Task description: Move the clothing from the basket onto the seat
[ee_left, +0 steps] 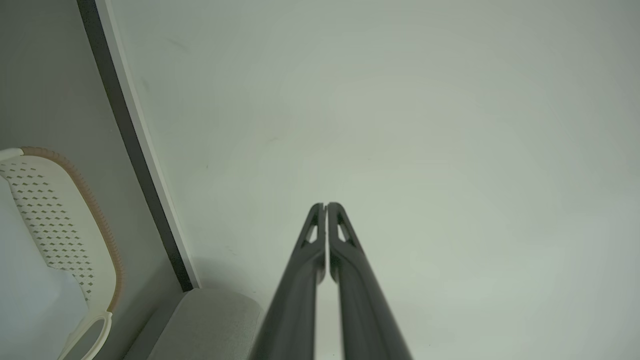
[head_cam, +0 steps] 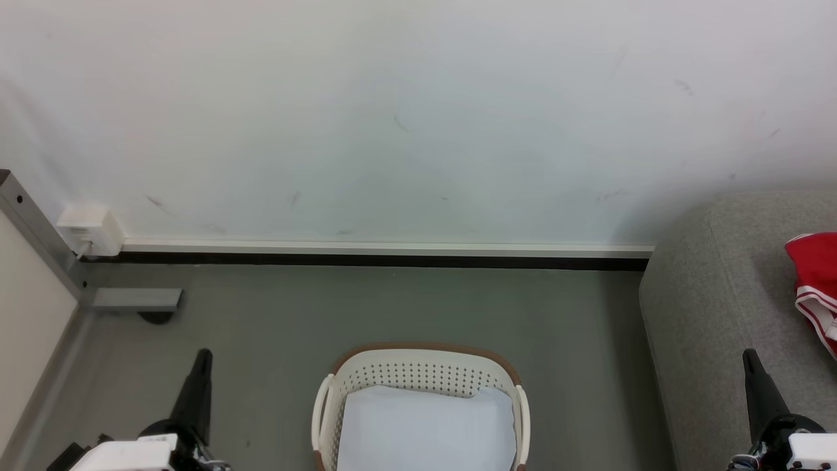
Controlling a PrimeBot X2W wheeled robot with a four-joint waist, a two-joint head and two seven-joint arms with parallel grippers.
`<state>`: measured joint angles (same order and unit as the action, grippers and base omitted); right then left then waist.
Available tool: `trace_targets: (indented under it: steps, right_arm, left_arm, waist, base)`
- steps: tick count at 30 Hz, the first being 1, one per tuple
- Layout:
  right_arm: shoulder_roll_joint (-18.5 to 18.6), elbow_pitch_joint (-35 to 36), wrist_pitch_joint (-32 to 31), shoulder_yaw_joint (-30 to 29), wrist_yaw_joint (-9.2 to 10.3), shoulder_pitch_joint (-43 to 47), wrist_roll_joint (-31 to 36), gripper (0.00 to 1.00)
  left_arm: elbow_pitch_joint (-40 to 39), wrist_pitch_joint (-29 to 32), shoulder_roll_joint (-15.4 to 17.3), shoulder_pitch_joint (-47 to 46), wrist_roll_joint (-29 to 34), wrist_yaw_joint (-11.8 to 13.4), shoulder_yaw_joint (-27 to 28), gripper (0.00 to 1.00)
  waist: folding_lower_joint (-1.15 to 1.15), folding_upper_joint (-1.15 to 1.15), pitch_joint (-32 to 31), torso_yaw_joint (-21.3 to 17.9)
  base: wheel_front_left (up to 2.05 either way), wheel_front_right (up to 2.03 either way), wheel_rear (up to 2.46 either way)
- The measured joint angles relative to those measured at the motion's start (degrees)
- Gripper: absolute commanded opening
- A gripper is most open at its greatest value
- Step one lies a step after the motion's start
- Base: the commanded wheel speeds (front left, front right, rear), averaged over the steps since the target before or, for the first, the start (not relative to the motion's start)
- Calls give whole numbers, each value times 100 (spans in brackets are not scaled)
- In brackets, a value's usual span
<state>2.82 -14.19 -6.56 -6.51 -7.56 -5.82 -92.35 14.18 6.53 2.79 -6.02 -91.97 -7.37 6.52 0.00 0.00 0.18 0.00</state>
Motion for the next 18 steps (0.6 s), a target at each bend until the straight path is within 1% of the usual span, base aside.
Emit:
trace_targets:
  steps: [18]
  right_arm:
    - [0, 0, 0, 0, 0, -1, 0, 0]
  left_arm:
    - [-1, 0, 0, 0, -1, 0, 0, 0]
  waist:
    - [0, 0, 0, 0]
  base:
    - [0, 0, 0]
